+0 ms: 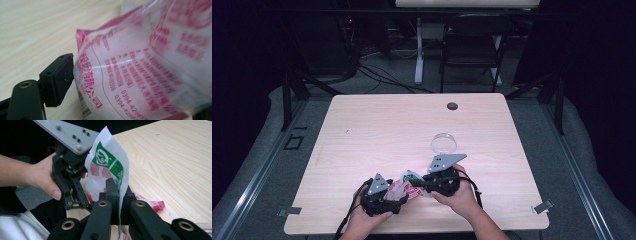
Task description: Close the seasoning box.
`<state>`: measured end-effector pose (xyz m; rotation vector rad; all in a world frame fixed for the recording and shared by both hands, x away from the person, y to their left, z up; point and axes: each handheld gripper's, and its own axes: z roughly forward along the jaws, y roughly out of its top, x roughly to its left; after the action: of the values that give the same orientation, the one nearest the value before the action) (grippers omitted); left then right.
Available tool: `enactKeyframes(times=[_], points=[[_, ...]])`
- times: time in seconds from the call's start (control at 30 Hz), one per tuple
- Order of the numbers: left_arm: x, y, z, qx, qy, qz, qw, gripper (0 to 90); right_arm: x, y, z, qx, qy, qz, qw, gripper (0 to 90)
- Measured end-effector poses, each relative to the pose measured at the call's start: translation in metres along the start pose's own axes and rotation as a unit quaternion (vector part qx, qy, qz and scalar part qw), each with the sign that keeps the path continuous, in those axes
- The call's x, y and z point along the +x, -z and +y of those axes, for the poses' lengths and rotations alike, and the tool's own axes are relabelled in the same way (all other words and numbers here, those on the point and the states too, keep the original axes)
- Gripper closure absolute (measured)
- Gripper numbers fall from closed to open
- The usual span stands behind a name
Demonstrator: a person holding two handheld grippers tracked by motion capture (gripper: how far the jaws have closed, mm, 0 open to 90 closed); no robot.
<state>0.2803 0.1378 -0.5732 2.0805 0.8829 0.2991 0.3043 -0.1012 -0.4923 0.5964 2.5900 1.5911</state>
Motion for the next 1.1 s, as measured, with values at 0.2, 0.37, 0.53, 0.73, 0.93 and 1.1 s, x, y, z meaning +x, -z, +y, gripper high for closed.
enactKeyframes(times=[0.2, 0.37, 0.53, 0.73, 0.93, 1.1], points=[[-0.002, -0.012, -0.004, 0.024, -0.005, 0.006, 0.9997, 18.3, 0.000, 0.000, 0.000, 0.000, 0.001, -0.001, 1.0000, 89.2], [-0.005, -0.018, -0.006, 0.036, -0.010, 0.015, 0.9992, 17.9, 0.001, 0.001, -0.001, -0.001, 0.000, -0.001, 1.0000, 89.0], [-0.005, -0.019, -0.005, 0.043, -0.013, 0.017, 0.9989, 18.6, 0.000, 0.001, -0.001, -0.001, 0.001, 0.001, 1.0000, 89.0], [-0.007, -0.019, -0.005, 0.046, -0.014, 0.021, 0.9986, 20.6, 0.001, 0.001, -0.002, -0.003, 0.001, 0.001, 1.0000, 88.9], [-0.010, -0.019, -0.006, 0.043, -0.020, 0.038, 0.9981, 29.4, 0.002, 0.001, -0.001, -0.006, 0.004, -0.001, 1.0000, 88.8], [-0.009, -0.018, -0.006, 0.039, -0.022, 0.043, 0.9980, 35.6, 0.002, 0.002, -0.001, -0.008, 0.007, -0.001, 0.9999, 88.8]])
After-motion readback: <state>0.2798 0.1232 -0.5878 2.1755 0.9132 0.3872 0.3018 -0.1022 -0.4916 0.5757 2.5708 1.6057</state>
